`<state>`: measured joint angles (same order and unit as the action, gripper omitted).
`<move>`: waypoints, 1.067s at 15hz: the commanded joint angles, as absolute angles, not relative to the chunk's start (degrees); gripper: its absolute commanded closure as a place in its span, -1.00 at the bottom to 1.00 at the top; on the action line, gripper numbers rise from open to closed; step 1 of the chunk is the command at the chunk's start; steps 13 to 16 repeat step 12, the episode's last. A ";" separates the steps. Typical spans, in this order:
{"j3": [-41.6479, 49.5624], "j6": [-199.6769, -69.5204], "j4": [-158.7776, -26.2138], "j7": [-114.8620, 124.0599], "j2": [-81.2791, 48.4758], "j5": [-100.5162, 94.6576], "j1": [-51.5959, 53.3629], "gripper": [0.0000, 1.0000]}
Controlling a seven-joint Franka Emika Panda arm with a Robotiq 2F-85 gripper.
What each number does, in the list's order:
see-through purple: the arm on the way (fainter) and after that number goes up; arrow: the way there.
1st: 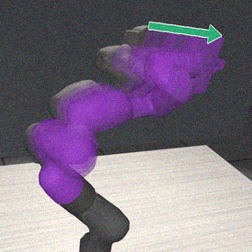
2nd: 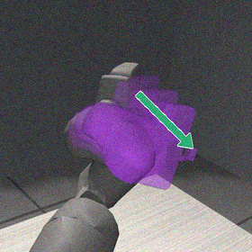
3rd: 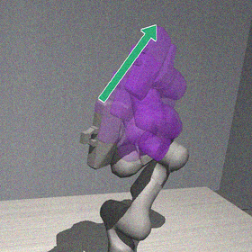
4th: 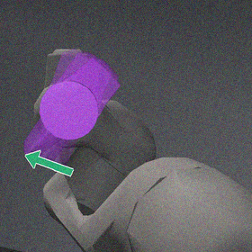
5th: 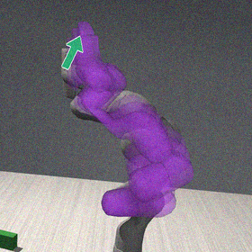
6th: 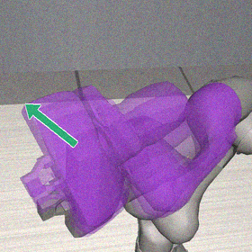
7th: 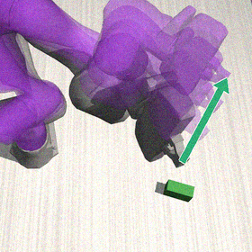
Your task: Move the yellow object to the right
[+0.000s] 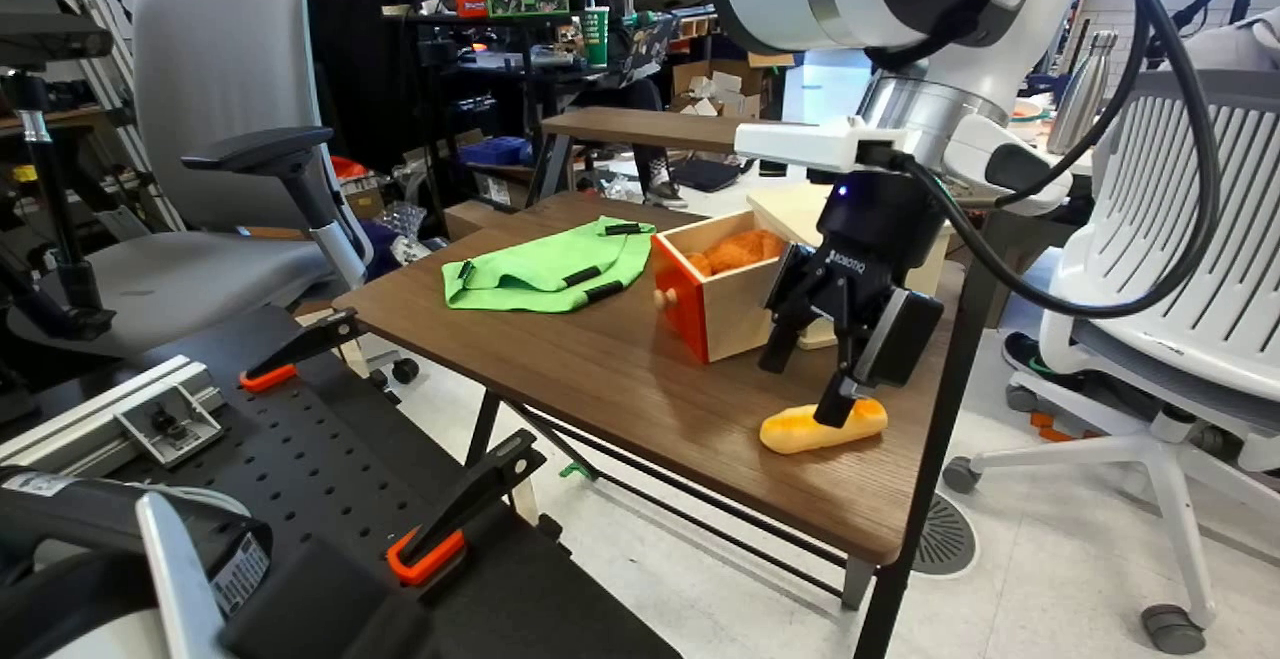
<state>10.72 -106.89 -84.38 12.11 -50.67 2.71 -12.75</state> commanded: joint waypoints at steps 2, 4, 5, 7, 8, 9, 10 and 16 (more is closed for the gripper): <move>10.12 -104.20 -86.43 10.92 -46.22 2.81 -12.11 -1.00; 9.81 -107.25 -91.35 9.78 -41.22 2.12 -10.88 -1.00; 9.72 -109.45 -94.20 9.05 -38.33 1.53 -10.04 -1.00; 9.80 -115.42 -100.08 8.36 -32.41 -0.38 -7.83 -1.00; 9.81 -117.88 -102.55 8.66 -29.62 -1.47 -6.70 -1.00; 9.71 -120.94 -105.31 8.83 -26.94 -2.47 -5.74 -1.00; 9.43 -123.57 -107.58 8.91 -24.44 -3.41 -4.88 -1.00; 9.13 -120.85 -101.95 9.47 -28.76 -2.58 -5.63 -1.00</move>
